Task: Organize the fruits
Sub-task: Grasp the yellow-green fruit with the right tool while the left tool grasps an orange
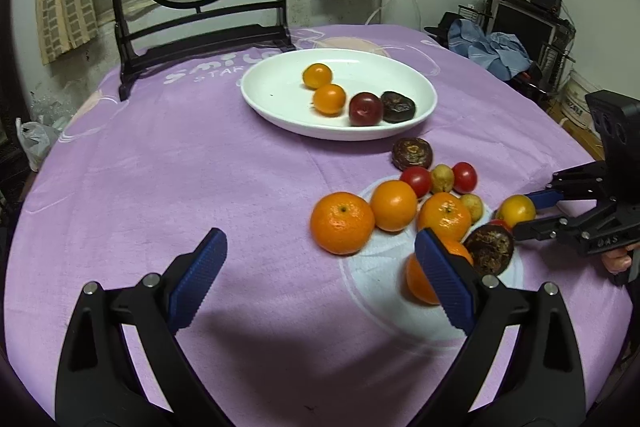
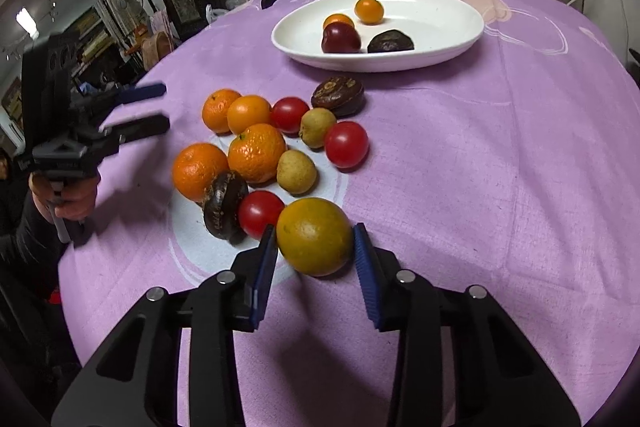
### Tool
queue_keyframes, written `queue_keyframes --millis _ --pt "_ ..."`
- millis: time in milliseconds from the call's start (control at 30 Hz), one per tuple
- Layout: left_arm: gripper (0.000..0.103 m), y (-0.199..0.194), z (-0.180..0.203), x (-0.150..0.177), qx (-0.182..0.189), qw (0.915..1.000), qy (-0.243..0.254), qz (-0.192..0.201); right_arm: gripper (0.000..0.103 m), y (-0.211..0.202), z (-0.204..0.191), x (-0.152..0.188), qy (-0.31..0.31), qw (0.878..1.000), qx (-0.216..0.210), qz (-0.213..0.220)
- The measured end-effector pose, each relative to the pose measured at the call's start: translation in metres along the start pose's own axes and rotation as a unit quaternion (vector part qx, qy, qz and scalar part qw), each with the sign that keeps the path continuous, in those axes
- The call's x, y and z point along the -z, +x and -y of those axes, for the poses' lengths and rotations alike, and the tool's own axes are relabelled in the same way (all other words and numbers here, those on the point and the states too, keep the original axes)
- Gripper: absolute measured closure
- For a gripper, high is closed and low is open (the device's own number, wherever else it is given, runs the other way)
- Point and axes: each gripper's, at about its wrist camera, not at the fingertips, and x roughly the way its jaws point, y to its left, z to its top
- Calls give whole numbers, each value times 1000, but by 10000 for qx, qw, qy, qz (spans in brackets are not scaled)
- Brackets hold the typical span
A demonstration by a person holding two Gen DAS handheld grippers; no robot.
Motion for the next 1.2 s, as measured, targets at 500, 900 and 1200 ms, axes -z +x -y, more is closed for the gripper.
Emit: queue_keyframes --millis 500,900,1200 --pt "25 14 58 25 757 9891 1195 -410 65 -19 13 -3 384 9987 108 311" --pt "50 26 67 25 746 9875 1252 -604 64 -26 10 -2 363 9984 135 410" --pt "57 24 65 24 753 9883 1191 -581 65 -22 10 -3 341 9987 63 386"
